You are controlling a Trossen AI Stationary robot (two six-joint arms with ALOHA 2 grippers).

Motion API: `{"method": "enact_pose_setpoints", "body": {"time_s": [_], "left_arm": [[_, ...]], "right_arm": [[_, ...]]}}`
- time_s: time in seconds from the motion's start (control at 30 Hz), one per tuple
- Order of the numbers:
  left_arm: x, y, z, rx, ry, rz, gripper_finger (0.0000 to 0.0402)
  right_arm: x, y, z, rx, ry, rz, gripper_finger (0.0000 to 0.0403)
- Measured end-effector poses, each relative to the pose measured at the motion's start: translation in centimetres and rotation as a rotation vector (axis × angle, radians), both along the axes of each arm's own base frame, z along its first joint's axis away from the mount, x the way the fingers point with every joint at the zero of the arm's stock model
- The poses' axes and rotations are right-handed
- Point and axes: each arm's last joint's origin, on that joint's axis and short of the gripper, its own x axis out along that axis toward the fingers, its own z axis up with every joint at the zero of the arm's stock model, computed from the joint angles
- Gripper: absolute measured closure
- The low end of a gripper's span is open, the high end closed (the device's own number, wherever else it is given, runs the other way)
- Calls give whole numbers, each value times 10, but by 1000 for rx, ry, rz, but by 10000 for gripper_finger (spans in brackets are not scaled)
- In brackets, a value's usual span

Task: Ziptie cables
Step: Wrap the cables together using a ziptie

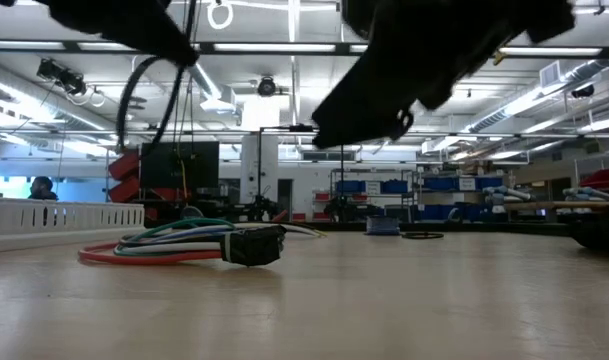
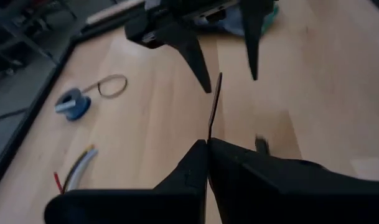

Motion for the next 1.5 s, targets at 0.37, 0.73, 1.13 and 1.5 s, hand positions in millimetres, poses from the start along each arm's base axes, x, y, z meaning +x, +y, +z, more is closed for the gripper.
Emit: {"method": "enact_pose_setpoints", "body": {"time_s": [0.37, 0.73, 1.13, 1.5], "left_arm": [[-7, -1, -4, -17, 16, 67, 401], [-8, 0, -4, -14, 17, 69, 401], [-9, -2, -4, -13, 16, 64, 401], [-11, -4, -5, -7, 21, 51, 401]], "right_arm": [[44, -5, -43, 96, 87, 50, 190], [61, 9, -60, 51, 248, 39, 273], [40, -2, -35, -121, 359, -80, 380], [-67, -20, 56, -398, 661, -392, 381]]}}
